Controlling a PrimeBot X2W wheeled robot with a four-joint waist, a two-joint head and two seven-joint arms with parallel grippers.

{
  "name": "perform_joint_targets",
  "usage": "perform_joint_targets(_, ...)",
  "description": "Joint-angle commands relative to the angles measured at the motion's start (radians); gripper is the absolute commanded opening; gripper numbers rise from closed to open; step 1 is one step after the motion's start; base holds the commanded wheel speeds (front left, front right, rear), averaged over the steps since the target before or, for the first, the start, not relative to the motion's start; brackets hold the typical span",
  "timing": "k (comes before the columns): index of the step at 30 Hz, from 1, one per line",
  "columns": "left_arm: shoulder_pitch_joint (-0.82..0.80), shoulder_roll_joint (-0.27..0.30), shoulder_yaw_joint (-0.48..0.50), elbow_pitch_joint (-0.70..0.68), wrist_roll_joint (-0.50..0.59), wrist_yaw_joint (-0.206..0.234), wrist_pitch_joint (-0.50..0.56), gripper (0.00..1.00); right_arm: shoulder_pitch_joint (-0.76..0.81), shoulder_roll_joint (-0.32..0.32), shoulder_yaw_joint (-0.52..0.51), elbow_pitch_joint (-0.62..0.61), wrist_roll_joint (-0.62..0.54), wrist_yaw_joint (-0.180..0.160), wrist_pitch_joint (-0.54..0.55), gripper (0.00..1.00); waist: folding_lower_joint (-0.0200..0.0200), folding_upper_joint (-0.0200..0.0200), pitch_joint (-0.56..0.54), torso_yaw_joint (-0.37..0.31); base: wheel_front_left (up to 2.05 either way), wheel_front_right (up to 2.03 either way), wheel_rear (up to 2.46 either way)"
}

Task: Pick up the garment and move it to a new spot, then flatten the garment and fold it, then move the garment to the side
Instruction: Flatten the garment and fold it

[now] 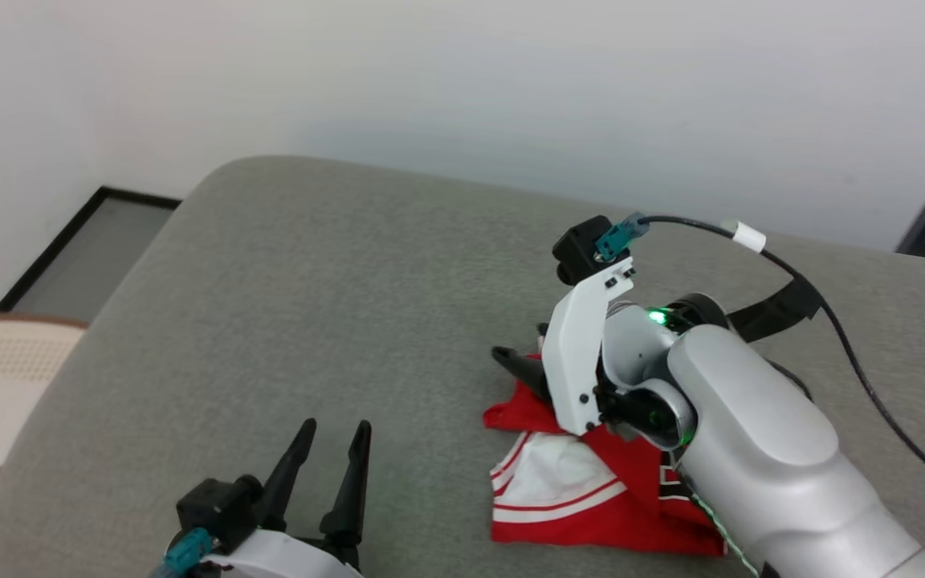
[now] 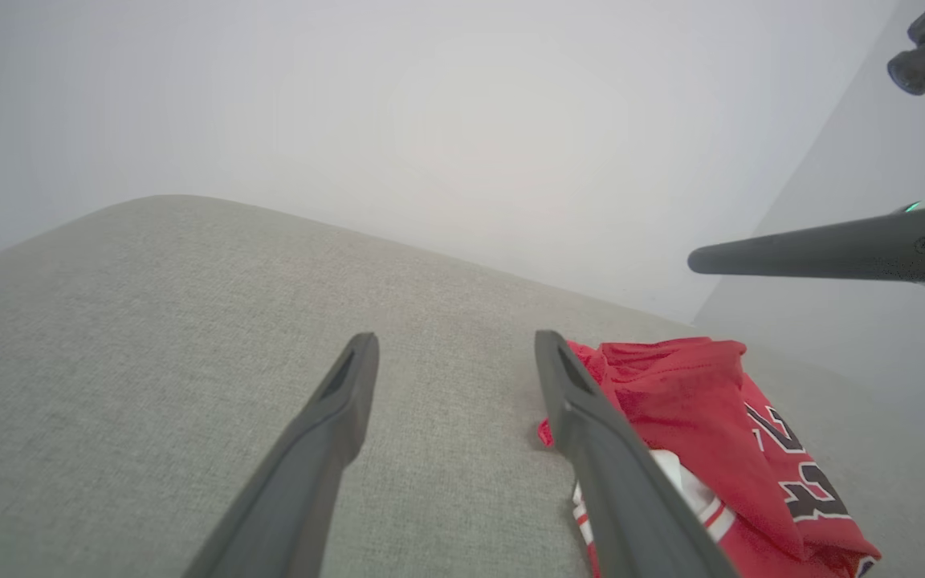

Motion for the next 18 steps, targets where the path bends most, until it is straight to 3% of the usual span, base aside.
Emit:
perform_joint_targets(1,0.012,0.005,0.004,-0.007,0.007,-0.002,0.000,1.00,0.023,-0.006,0.009,-0.034,0.010,-0.001,-0.025,1.00,0.0000,-0.0001,-0.024,-0.048,0.00,0.00,0.00)
perform_joint_targets(5,0.019,0.004,0.015,-0.015,0.013,-0.001,0.000,1.00,0.071,-0.078,0.058,-0.163,0.004,-0.001,-0.129,1.00,0.0000,-0.0001,-0.023,-0.082,0.00,0.00,0.00)
perform_joint_targets(10,0.028,0.009,0.029,-0.022,0.017,-0.001,0.000,1.00,0.132,-0.175,0.123,-0.310,-0.050,-0.001,-0.337,1.00,0.0000,-0.0001,-0.017,-0.125,0.00,0.00,0.00)
perform_joint_targets(15,0.034,0.010,0.039,-0.028,0.026,-0.001,0.000,1.00,0.201,-0.251,0.145,-0.370,-0.135,-0.001,-0.574,1.00,0.0000,-0.0001,-0.015,-0.166,0.00,0.00,0.00)
perform_joint_targets(18,0.038,0.003,0.045,-0.031,0.034,-0.001,0.000,1.00,0.258,-0.266,0.099,-0.360,-0.198,-0.001,-0.717,1.00,0.0000,-0.0001,-0.018,-0.185,0.00,0.00,0.00)
